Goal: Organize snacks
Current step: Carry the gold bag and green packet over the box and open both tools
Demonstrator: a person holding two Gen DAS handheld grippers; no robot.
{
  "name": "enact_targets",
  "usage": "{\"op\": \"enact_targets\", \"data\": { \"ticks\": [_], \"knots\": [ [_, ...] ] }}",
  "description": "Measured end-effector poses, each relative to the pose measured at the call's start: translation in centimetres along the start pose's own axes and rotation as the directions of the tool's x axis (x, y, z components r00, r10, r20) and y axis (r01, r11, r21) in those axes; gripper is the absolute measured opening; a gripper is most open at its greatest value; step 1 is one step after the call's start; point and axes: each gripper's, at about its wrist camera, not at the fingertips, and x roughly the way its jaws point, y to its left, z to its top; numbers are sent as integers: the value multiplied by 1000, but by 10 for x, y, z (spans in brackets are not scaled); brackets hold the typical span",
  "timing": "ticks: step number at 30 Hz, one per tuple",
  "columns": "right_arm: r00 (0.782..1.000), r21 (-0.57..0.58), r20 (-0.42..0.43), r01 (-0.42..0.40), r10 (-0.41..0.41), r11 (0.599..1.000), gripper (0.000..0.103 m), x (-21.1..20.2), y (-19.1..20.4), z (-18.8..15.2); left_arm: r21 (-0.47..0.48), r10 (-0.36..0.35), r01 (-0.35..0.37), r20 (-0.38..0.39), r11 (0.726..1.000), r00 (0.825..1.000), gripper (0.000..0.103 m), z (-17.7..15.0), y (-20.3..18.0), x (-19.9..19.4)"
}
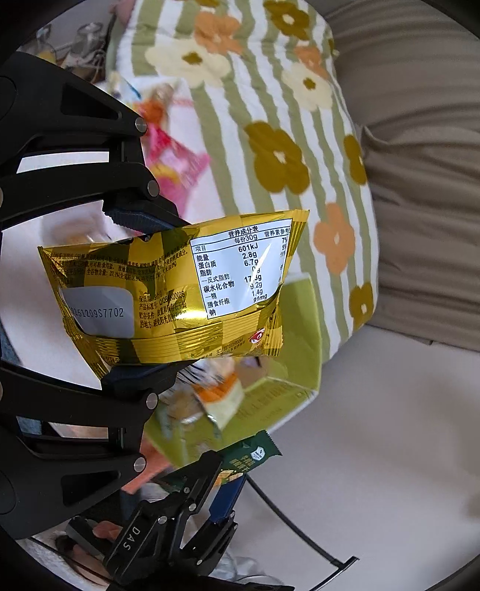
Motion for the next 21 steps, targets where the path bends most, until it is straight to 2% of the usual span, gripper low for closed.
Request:
{"op": "enact_targets", "data": {
  "ticks": [8, 13, 21],
  "knots": [
    [999, 51, -38, -2, 4, 999, 40, 23, -68, 19, -28, -19, 18, -43, 999, 999, 54, 48, -53, 67],
    [998, 106, -58, -25, 31, 994, 40, 45, -90, 22, -21, -17, 15, -86, 1000, 996, 54, 72, -64, 105],
    [994, 161, -109, -15, 33, 987, 40, 73, -113, 23, 3, -30, 31, -151, 1000, 988, 55, 97, -65, 156]
  ]
}}
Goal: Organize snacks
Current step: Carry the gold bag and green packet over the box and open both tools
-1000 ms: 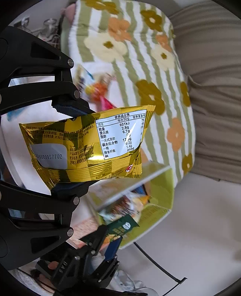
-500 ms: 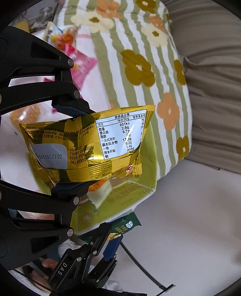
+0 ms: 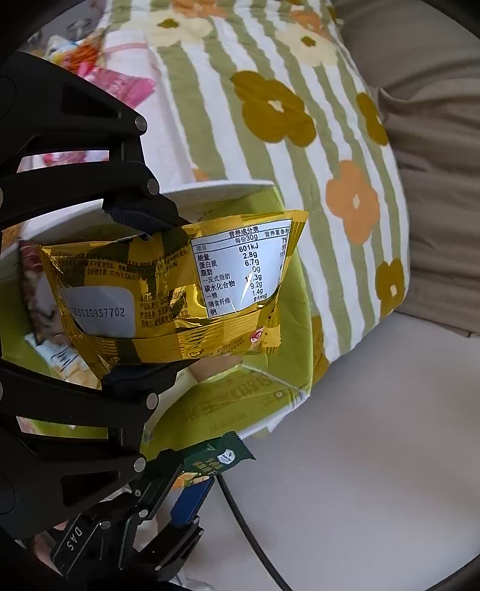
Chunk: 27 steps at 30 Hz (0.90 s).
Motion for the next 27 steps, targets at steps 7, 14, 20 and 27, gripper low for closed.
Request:
{"op": "enact_targets", "data": {
  "ticks": [7, 14, 20, 27],
  "knots": [
    [1000, 39, -16, 4, -3, 999, 40, 14, -5, 7, 55, 97, -97, -1, 994, 995, 98, 9, 3, 23],
    [999, 45, -31, 18, -17, 999, 40, 21, -7, 6, -10, 32, -32, -14, 999, 999, 98, -10, 25, 16],
    [999, 58, -46, 29, -26, 998, 40, 28, -8, 14, -30, 43, -44, -16, 999, 999, 98, -23, 32, 9],
    [996, 68, -78, 37, -32, 997, 54, 44, -6, 24, -31, 47, -48, -15, 998, 999, 98, -28, 34, 4]
  ]
}}
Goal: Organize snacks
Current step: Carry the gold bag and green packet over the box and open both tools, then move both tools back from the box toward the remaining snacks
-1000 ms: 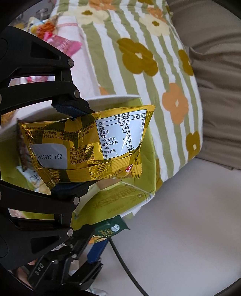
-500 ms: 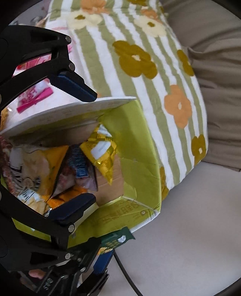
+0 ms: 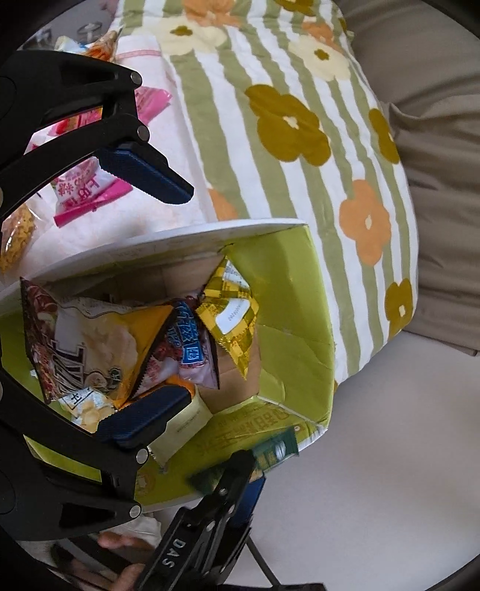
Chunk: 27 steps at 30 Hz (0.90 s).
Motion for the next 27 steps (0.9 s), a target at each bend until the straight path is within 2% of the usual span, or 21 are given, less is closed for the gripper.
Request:
{"op": "enact_targets", "data": {
  "ticks": [2, 3, 9, 20, 24, 27],
  "knots": [
    [1000, 13, 8, -30, 30, 999, 99, -1, 1, -3, -2, 4, -4, 0, 1000, 1000, 98, -5, 1, -3],
    [999, 10, 16, -43, 42, 999, 102, -3, 2, -5, -3, 5, -5, 0, 1000, 1000, 98, -8, 1, -5],
    [998, -20, -17, -58, 58, 998, 102, -12, 7, -24, -17, 3, -3, -6, 1000, 1000, 98, -27, 0, -14],
    [993, -98, 84, -76, 84, 992, 102, -73, 32, -34, -34, 36, -33, 88, 999, 995, 98, -51, -10, -72],
    [988, -149, 105, -94, 111, 984, 102, -89, 47, -40, -53, 72, -66, 129, 996, 989, 98, -68, -9, -98],
    [980, -196, 107, -142, 165, 970, 102, -98, 64, -47, -92, 118, -104, 158, 990, 980, 98, -86, -4, -119]
  ]
}}
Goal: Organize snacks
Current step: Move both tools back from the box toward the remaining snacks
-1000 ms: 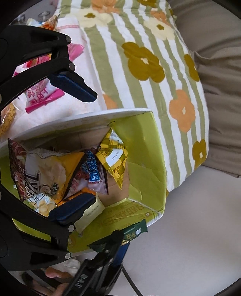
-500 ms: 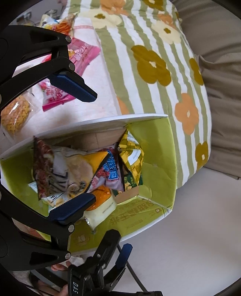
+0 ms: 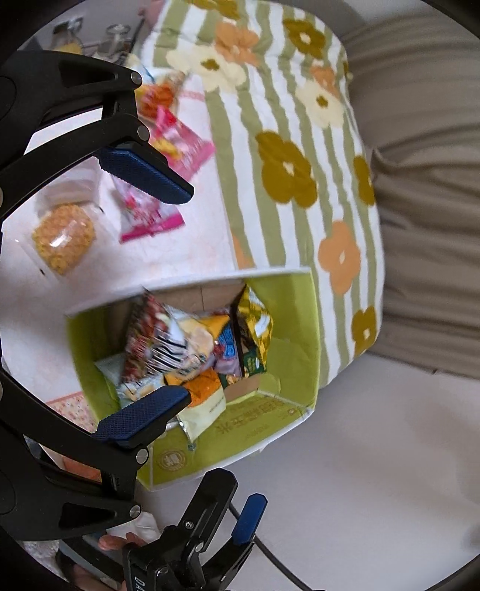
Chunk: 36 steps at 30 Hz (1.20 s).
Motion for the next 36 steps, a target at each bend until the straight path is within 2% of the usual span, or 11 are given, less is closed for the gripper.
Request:
{"op": "enact_targets", "data": {
  "ticks": [10, 17, 20, 25, 27, 28, 30, 33, 36],
  "knots": [
    [990, -137, -4, -142, 143, 980, 102, -1, 69, -17, -132, 137, -134, 9, 982, 991, 98, -67, 54, -55],
    [983, -204, -32, -182, 180, 962, 102, 10, 122, -24, -193, 207, -205, -10, 960, 978, 98, -109, 110, -83],
    [985, -213, -46, -173, 167, 962, 102, 16, 143, -31, -172, 219, -223, -44, 959, 975, 98, -123, 135, -87],
    [986, -148, -89, -156, 144, 977, 102, 36, 172, -43, -84, 222, -233, -122, 969, 967, 98, -141, 173, -90],
    [987, -130, -99, -141, 129, 981, 102, 42, 181, -49, -22, 211, -217, -156, 976, 965, 98, -148, 187, -90],
    [988, -122, -103, -131, 118, 984, 102, 45, 188, -52, 36, 221, -218, -182, 975, 958, 98, -153, 196, -89],
    [989, -107, -115, -110, 97, 988, 102, 51, 200, -60, 116, 235, -214, -215, 970, 948, 98, -159, 204, -85],
    [992, -106, -116, -71, 58, 992, 102, 56, 217, -70, 242, 220, -151, -292, 959, 931, 98, -172, 220, -74],
    [992, -103, -122, -19, 6, 994, 102, 62, 231, -83, 374, 223, -79, -361, 924, 905, 98, -188, 227, -60]
  ]
}}
